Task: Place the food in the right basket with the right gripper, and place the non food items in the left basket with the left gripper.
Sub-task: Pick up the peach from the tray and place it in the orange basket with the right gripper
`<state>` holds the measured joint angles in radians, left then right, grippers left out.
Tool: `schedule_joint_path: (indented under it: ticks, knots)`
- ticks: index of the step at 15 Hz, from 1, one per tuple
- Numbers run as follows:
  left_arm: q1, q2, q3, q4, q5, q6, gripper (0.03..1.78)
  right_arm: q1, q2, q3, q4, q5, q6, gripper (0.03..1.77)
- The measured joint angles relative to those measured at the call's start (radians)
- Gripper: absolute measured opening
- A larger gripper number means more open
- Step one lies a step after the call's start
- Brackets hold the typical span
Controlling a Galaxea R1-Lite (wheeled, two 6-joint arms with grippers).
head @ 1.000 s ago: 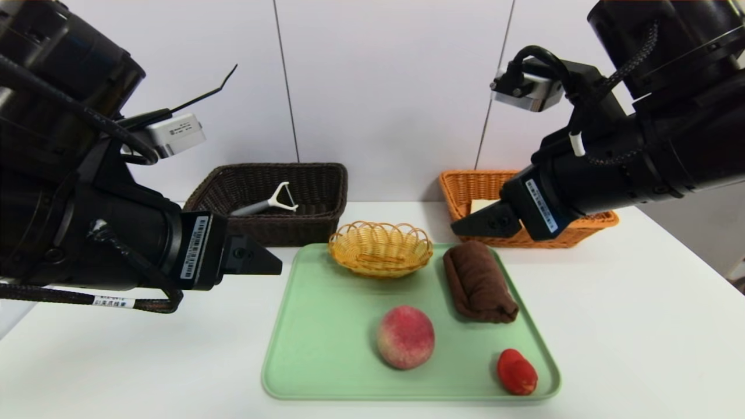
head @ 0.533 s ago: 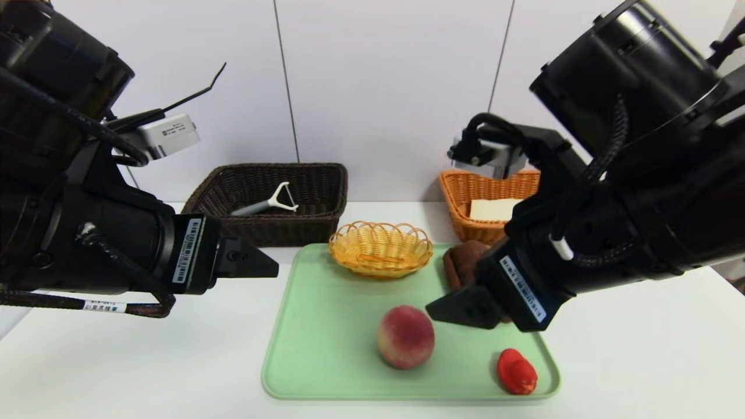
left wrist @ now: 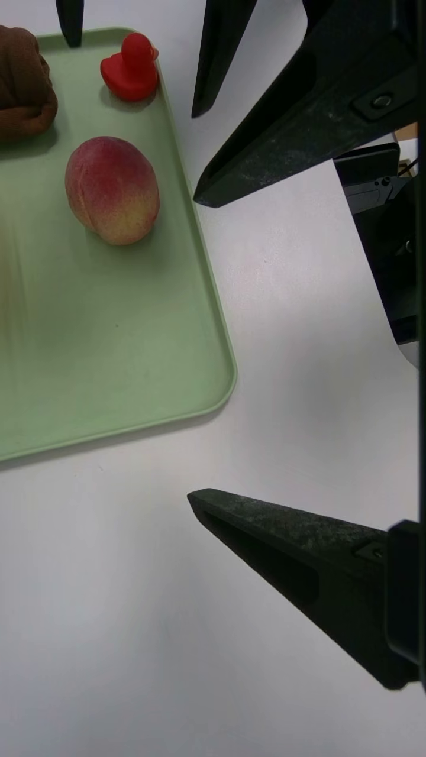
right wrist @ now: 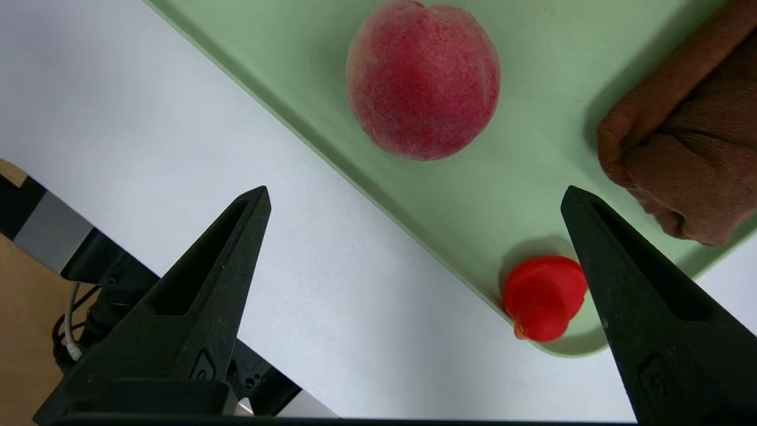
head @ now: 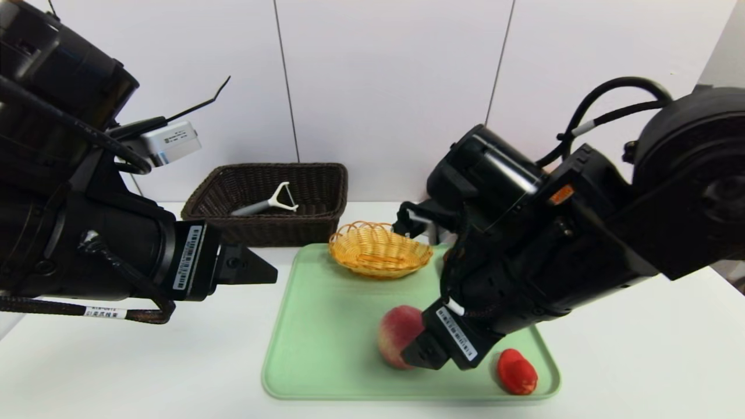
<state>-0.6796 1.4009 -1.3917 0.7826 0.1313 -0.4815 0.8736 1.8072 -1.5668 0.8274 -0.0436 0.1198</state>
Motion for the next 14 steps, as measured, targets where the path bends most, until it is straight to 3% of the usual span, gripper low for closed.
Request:
schedule_joint_path:
  ticks: [7,12,14]
  knots:
    - [0.0,0.003,0.006,-0.002,0.0,0.001,1.69,0.002,0.147,-0.06,-0.003,-0.016,-0.003,1.7]
    - [0.0,0.004,0.008,-0.001,-0.002,0.001,1.69,0.001,0.234,-0.106,-0.004,-0.085,-0.004,1.7]
    - [0.0,0.004,0.008,-0.001,-0.002,0.001,1.69,0.0,0.252,-0.11,-0.026,-0.087,-0.006,1.44]
